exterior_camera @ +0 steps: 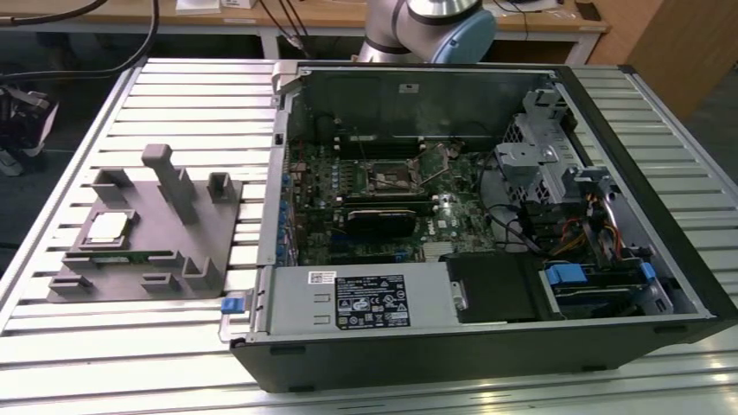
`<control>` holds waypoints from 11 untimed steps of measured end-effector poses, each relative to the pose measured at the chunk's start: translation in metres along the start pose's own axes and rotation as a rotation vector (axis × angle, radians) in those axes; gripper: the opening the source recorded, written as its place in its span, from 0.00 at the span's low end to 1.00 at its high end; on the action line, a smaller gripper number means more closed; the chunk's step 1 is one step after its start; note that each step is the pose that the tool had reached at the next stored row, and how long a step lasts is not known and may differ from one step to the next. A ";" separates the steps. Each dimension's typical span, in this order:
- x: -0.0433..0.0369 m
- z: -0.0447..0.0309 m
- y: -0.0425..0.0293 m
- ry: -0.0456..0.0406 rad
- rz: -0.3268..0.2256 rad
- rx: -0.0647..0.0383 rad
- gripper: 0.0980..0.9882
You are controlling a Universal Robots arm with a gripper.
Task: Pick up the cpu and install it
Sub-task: 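Pick up the cpu and move it towards the insertion slot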
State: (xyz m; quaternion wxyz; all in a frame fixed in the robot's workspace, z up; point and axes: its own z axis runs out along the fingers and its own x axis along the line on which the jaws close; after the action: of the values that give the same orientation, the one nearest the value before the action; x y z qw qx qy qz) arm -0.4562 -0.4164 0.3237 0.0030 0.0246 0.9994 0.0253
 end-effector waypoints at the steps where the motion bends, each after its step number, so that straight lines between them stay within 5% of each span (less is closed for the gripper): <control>1: 0.0000 0.0008 0.0000 0.0006 0.000 0.000 0.01; 11: 0.0001 0.0154 -0.0006 0.0023 0.000 -0.006 0.02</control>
State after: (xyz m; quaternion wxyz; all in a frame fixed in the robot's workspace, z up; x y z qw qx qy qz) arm -0.4562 -0.4162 0.3082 0.0019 0.0246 0.9993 0.0281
